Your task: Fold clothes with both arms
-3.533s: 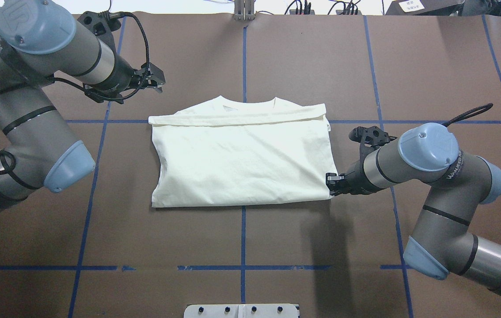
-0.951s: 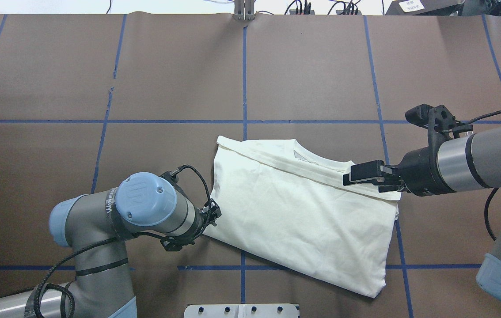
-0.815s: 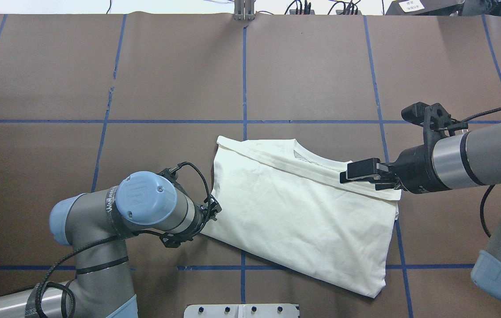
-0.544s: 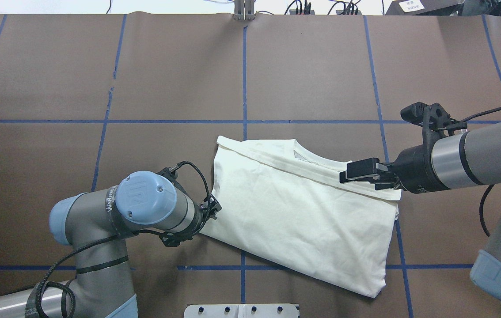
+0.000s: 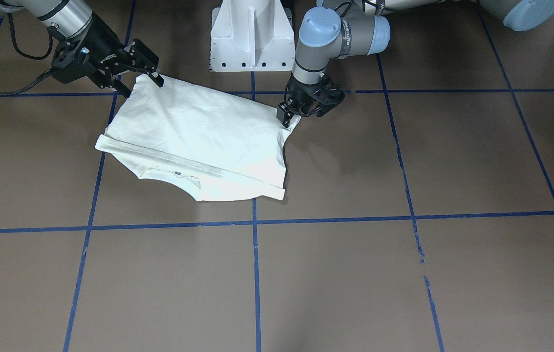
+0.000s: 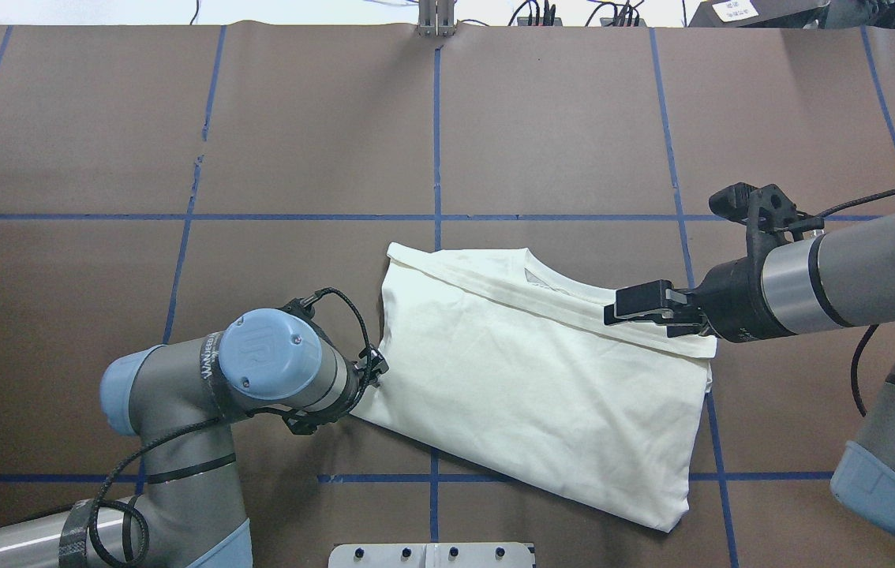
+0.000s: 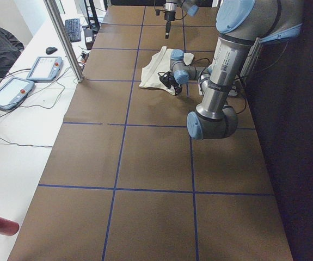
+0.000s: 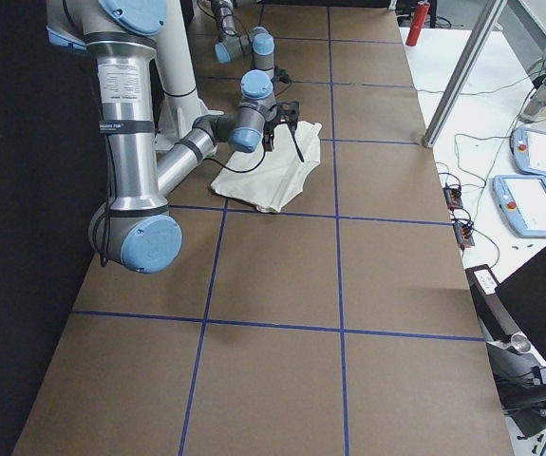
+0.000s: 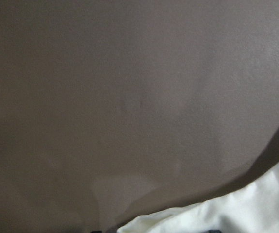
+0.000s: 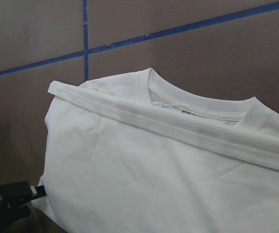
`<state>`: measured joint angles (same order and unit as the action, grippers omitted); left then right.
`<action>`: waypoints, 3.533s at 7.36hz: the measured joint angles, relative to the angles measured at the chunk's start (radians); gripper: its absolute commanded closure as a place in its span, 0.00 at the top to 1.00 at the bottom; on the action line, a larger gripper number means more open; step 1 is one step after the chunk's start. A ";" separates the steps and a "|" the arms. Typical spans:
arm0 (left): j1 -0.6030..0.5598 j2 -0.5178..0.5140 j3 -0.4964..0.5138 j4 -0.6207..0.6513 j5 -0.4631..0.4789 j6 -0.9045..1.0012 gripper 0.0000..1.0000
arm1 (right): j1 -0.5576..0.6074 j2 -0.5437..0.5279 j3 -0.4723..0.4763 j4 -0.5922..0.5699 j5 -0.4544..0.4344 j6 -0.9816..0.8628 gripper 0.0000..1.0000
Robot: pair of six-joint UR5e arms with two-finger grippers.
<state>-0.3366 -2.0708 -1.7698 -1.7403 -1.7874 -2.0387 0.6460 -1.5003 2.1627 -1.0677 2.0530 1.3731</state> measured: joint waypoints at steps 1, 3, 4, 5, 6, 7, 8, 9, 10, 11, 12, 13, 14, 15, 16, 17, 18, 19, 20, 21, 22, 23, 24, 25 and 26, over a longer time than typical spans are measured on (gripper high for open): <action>0.001 0.000 0.003 -0.003 0.000 0.000 0.51 | 0.001 0.000 0.000 0.000 0.000 0.000 1.00; 0.002 0.000 0.004 -0.010 0.000 0.000 0.00 | 0.001 0.000 -0.001 0.000 0.001 0.000 1.00; 0.002 0.000 0.003 -0.010 0.000 0.000 0.00 | 0.001 0.000 -0.002 0.000 0.001 -0.001 1.00; 0.002 0.000 0.003 -0.010 0.000 0.001 0.00 | 0.001 0.000 -0.003 0.000 0.001 -0.001 1.00; 0.002 -0.001 0.001 -0.010 0.001 0.002 0.00 | 0.001 0.000 -0.004 0.000 0.001 -0.001 1.00; 0.001 -0.001 -0.004 -0.010 0.001 0.003 0.00 | 0.002 0.000 -0.004 0.000 0.001 -0.001 1.00; -0.008 -0.003 -0.009 -0.008 0.002 0.003 0.00 | 0.003 0.000 -0.004 -0.001 0.001 -0.001 1.00; -0.036 -0.005 -0.012 -0.004 0.001 0.009 0.00 | 0.004 -0.001 -0.005 0.000 0.001 0.000 1.00; -0.090 -0.008 -0.005 -0.002 0.001 0.048 0.00 | 0.004 -0.002 -0.006 0.000 0.001 0.000 1.00; -0.150 -0.012 0.020 -0.004 0.002 0.111 0.00 | 0.004 -0.001 -0.008 0.000 0.001 0.000 1.00; -0.202 -0.030 0.073 -0.011 0.015 0.170 0.00 | 0.004 -0.001 -0.012 0.000 0.001 0.000 1.00; -0.243 -0.072 0.150 -0.028 0.037 0.218 0.00 | 0.006 -0.002 -0.018 0.000 0.001 0.000 1.00; -0.282 -0.134 0.257 -0.071 0.053 0.258 0.00 | 0.007 -0.002 -0.025 0.000 0.001 -0.001 1.00; -0.324 -0.209 0.379 -0.129 0.061 0.306 0.00 | 0.011 -0.002 -0.031 0.000 0.001 -0.002 1.00; -0.362 -0.280 0.489 -0.181 0.072 0.354 0.00 | 0.015 -0.002 -0.039 0.000 0.001 -0.002 1.00; -0.389 -0.339 0.579 -0.234 0.091 0.393 0.00 | 0.018 -0.001 -0.048 0.000 0.001 -0.002 1.00; -0.404 -0.372 0.639 -0.284 0.109 0.419 0.00 | 0.020 -0.001 -0.055 0.000 0.000 -0.002 1.00; -0.410 -0.386 0.676 -0.323 0.129 0.432 0.01 | 0.021 0.000 -0.059 0.000 -0.002 -0.002 1.00; -0.411 -0.393 0.701 -0.357 0.144 0.437 0.99 | 0.021 0.001 -0.059 0.001 -0.004 -0.002 1.00; -0.412 -0.393 0.711 -0.389 0.152 0.439 1.00 | 0.020 0.002 -0.060 0.001 -0.006 -0.002 1.00; -0.419 -0.393 0.712 -0.410 0.158 0.452 1.00 | 0.019 0.010 -0.062 -0.001 -0.011 -0.002 1.00; -0.437 -0.392 0.710 -0.399 0.150 0.481 1.00 | 0.018 0.024 -0.070 -0.005 -0.020 -0.002 1.00; -0.461 -0.385 0.698 -0.368 0.115 0.524 1.00 | 0.016 0.040 -0.086 -0.010 -0.031 -0.002 1.00; -0.482 -0.353 0.643 -0.325 0.076 0.574 1.00 | 0.012 0.061 -0.109 -0.014 -0.042 -0.002 1.00; -0.493 -0.289 0.527 -0.255 0.056 0.627 1.00 | 0.007 0.093 -0.138 -0.030 -0.049 -0.010 1.00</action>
<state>-0.8299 -2.3596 -1.2427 -1.9955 -1.7311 -1.4121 0.6534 -1.4068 2.0243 -1.0974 2.0039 1.3634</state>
